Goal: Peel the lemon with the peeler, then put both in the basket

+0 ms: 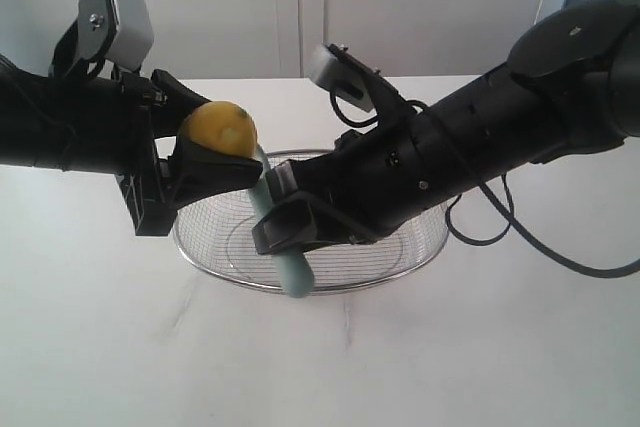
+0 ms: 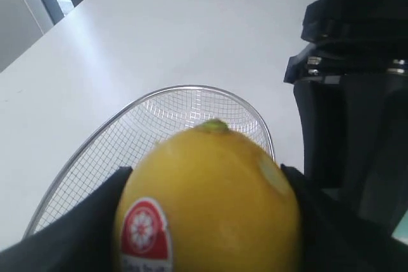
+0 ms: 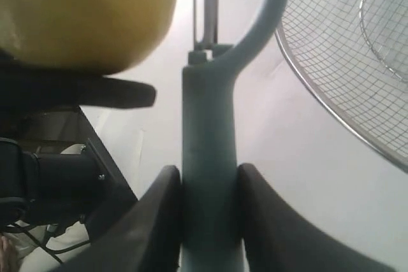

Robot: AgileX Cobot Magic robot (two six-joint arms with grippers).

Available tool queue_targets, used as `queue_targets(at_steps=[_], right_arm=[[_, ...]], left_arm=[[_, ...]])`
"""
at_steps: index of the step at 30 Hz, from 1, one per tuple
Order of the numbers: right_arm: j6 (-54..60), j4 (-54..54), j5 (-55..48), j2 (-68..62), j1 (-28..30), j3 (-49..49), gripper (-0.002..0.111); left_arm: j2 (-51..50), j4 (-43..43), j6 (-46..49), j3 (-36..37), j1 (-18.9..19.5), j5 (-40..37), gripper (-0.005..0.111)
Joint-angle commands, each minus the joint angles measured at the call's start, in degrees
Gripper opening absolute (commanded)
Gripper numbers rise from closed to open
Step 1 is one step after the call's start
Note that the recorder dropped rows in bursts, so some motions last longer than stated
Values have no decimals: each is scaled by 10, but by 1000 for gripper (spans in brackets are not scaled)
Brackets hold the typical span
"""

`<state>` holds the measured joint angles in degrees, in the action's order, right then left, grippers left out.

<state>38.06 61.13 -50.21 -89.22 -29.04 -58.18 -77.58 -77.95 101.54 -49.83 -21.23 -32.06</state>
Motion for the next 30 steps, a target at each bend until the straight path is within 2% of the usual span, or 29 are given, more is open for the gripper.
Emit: queue_targets(at_steps=[1,30], right_arm=[[5,6,0,6,11,-6,0],[2,-2,5,34,22,-6,0]], left_arm=[[7,-12,-3,1,-2,-10,0],[7,-12,-3,1,-1,-6,0]])
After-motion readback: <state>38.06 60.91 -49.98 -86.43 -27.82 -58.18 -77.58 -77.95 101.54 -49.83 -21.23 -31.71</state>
